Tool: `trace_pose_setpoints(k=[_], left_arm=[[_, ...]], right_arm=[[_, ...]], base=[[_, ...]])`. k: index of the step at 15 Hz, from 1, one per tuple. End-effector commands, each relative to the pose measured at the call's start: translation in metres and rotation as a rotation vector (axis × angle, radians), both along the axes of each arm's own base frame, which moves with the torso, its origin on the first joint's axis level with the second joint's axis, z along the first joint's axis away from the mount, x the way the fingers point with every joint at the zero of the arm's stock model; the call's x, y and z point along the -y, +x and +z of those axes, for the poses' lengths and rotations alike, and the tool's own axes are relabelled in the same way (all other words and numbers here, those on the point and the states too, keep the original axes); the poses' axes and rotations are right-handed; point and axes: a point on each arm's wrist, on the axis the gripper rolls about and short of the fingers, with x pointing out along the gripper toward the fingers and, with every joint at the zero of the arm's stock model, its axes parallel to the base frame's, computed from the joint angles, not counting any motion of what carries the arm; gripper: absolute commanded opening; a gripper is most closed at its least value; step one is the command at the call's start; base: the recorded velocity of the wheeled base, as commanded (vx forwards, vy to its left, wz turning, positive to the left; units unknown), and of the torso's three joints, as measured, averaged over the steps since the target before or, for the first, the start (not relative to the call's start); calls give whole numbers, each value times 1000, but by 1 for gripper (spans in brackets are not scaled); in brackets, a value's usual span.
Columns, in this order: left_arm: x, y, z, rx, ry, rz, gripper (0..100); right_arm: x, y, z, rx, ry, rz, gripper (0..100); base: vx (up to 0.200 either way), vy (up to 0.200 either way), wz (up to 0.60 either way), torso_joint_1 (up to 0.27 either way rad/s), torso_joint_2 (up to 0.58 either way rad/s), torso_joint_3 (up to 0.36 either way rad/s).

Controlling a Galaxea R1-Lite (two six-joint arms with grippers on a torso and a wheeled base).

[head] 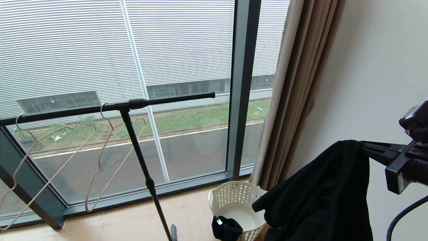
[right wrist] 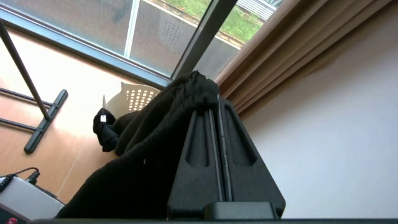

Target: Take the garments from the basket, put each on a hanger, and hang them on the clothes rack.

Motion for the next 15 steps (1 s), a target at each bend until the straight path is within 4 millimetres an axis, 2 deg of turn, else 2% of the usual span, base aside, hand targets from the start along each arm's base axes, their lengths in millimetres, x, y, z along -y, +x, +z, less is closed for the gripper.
trace_pose_setpoints(k=[1, 7, 13, 15], left_arm=[[0, 0, 0, 0, 0, 0, 100], [0, 0, 0, 0, -5, 5, 100], [0, 0, 0, 0, -5, 3, 100], [0, 0, 0, 0, -5, 1, 100]], right_arm=[[0, 0, 0, -1, -1, 1, 0], [0, -2, 1, 11, 2, 1, 0], [0, 0, 1, 29, 5, 1, 0], [0, 0, 1, 29, 5, 1, 0]], base=[[0, 0, 0, 0, 0, 0], [0, 0, 0, 0, 0, 0], [0, 0, 600, 4, 2, 2], [0, 0, 0, 0, 0, 0]])
